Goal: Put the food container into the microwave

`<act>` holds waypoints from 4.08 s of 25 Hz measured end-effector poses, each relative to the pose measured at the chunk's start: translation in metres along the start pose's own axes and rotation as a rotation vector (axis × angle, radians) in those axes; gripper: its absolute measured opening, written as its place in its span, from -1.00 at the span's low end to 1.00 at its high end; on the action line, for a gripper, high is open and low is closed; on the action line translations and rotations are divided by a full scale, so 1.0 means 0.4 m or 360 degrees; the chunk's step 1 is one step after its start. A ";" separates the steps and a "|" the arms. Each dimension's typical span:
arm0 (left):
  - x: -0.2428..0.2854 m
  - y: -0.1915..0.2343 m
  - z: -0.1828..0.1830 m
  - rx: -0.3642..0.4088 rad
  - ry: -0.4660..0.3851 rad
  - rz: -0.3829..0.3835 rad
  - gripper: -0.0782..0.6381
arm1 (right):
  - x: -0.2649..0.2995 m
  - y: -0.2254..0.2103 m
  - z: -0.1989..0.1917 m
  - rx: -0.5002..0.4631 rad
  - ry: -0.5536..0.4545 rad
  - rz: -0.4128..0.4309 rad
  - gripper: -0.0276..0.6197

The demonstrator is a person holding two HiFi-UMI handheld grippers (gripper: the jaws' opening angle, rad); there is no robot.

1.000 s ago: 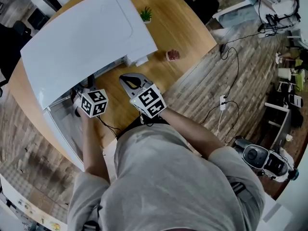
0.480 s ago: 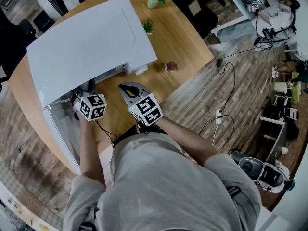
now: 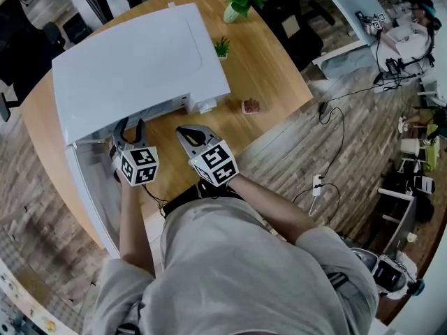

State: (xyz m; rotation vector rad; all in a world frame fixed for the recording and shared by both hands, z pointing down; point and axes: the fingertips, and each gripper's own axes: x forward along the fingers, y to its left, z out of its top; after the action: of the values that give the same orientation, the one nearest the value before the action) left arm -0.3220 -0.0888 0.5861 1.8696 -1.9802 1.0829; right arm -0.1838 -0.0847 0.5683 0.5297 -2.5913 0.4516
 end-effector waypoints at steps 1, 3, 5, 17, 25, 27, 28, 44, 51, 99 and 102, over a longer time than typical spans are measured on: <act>-0.011 -0.007 0.003 -0.0024 -0.0008 -0.0003 -0.30 | -0.003 0.002 0.001 -0.0004 -0.0002 0.0007 -0.90; -0.031 -0.020 0.008 -0.0071 -0.0022 -0.0003 -0.30 | -0.007 0.006 0.001 -0.0021 -0.0005 0.0023 -0.90; -0.048 -0.033 0.009 -0.0131 -0.0031 -0.0008 -0.31 | -0.011 0.011 0.001 -0.0033 -0.0006 0.0040 -0.90; -0.166 -0.118 0.016 -0.0697 -0.0133 -0.0096 -0.60 | -0.058 0.044 0.030 -0.0042 -0.0115 0.0140 -0.90; -0.224 -0.167 0.083 -0.0769 -0.0237 -0.0177 -0.75 | -0.098 0.029 0.053 -0.0079 -0.0182 0.0068 -0.91; -0.229 -0.162 0.119 -0.0764 -0.0296 -0.0191 -0.75 | -0.102 0.020 0.083 -0.0087 -0.0210 0.0051 -0.91; -0.233 -0.160 0.136 -0.0764 -0.0324 -0.0196 -0.75 | -0.106 0.016 0.094 -0.0087 -0.0215 0.0047 -0.91; -0.307 -0.091 0.278 -0.0807 -0.0583 -0.0165 -0.75 | -0.188 0.016 0.266 -0.0146 -0.0441 0.0010 -0.91; -0.349 -0.025 0.352 -0.0839 -0.0728 -0.0099 -0.75 | -0.254 -0.002 0.384 -0.0224 -0.0616 -0.0086 -0.91; -0.438 0.089 0.597 -0.0796 -0.1112 -0.0051 -0.75 | -0.413 -0.070 0.665 -0.0355 -0.1034 -0.0316 -0.91; -0.438 0.087 0.595 -0.0795 -0.1110 -0.0055 -0.75 | -0.408 -0.067 0.663 -0.0349 -0.1036 -0.0303 -0.91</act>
State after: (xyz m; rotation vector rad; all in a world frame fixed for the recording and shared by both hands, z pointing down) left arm -0.2466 -0.1048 0.2987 2.1200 -2.2370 -0.1383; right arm -0.1343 -0.1662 0.2707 0.9604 -3.0962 -0.0972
